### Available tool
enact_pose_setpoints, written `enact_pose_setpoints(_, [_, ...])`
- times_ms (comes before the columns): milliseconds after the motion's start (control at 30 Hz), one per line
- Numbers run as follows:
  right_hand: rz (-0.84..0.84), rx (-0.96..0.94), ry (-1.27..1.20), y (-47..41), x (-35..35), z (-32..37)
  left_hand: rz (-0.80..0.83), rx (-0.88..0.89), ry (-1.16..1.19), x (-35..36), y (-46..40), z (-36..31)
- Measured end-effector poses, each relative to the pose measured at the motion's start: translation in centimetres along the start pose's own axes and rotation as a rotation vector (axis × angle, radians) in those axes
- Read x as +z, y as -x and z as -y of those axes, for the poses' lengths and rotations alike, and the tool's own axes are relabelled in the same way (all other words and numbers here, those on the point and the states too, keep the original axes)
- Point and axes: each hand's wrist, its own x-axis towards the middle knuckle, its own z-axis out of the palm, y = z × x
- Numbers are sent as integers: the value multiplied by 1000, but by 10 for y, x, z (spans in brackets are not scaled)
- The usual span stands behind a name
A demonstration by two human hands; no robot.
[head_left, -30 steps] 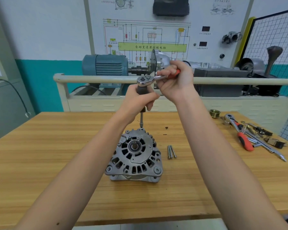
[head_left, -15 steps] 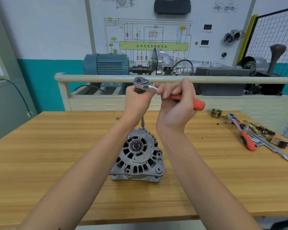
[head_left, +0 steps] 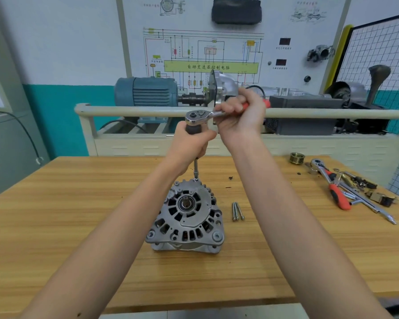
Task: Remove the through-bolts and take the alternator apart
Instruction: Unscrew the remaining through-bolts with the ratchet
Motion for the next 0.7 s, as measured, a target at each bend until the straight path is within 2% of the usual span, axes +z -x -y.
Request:
enact_pose_setpoints(133, [62,-325,-8,34,-12,-23,-268,33,-32,7,-1,1])
enact_pose_setpoints(200, [127,-468,80,49,-17,-33,-325,46,-21,11,-1,0])
enact_pose_setpoints(267, [168,-515,110,55,-19,-36,-324,51,-24,13,1,0])
enact_pose_setpoints(333, [142,-430,64,50,-17,-28,-286,35,-45,11,2,1])
enact_pose_setpoints(400, [88,-264,13,36,-14,-14,-192,31,-58,5,5,-1])
enact_pose_setpoints(567, [45,137,48,-4,-1,12,221,45,-98,-11,2,-9])
enact_pose_setpoints(633, [46,205,53,-11,1,14,294,9,-104,-9,0,-10])
enact_pose_setpoints(700, [32,180,35,-11,1,13,264,-20,-111,-6,0,-8])
